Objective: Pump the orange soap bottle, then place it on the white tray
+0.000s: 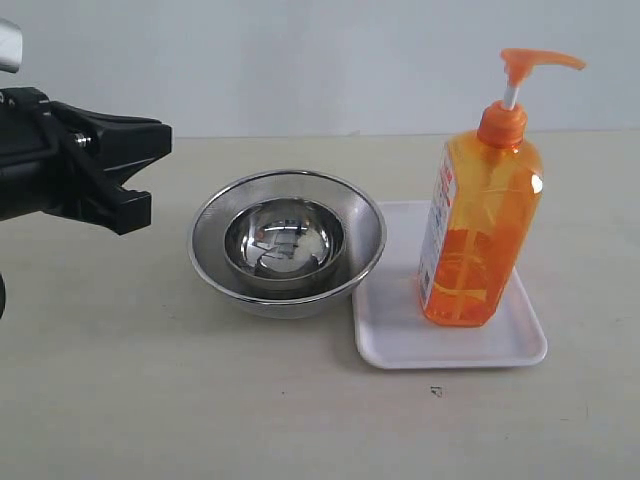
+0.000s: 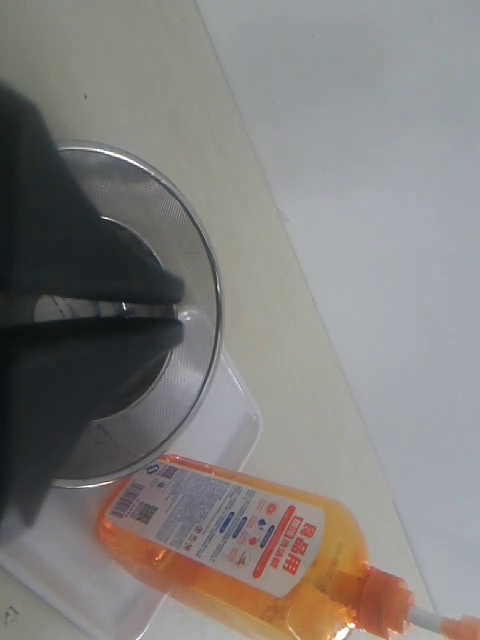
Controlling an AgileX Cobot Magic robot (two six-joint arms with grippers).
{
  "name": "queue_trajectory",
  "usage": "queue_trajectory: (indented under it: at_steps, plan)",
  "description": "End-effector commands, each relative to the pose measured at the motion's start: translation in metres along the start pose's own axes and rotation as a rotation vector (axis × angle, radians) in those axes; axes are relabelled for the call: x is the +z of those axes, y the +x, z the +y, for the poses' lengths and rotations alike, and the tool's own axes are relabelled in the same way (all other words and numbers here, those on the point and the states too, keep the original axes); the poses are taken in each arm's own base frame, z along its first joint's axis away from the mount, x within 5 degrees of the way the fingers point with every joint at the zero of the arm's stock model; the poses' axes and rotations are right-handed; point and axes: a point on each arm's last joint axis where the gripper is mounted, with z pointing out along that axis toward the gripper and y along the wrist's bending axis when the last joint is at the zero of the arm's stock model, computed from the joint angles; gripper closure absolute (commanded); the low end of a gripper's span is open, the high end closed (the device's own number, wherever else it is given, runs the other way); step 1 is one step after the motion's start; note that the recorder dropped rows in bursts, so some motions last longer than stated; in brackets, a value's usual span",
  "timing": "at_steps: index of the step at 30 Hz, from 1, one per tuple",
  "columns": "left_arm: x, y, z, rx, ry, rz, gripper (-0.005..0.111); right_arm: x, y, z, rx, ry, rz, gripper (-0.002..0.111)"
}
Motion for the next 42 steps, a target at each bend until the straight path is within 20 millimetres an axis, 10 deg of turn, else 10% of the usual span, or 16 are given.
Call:
queue_trajectory:
  at_steps: [1, 29, 42]
  plan:
    - [-0.001, 0.0, 0.001, -0.008, -0.006, -0.004, 0.102, 0.0, -0.001, -0.004, 0.017, 0.067, -0.022, 0.108]
    - [-0.01, -0.008, -0.001, 0.012, -0.011, -0.042, 0.102, 0.0, 0.0, -0.004, 0.012, 0.071, -0.017, 0.108]
    - [-0.1, -0.036, 0.013, 0.011, -0.294, -0.234, 0.102, 0.0, 0.0, -0.004, 0.013, 0.071, -0.015, 0.108]
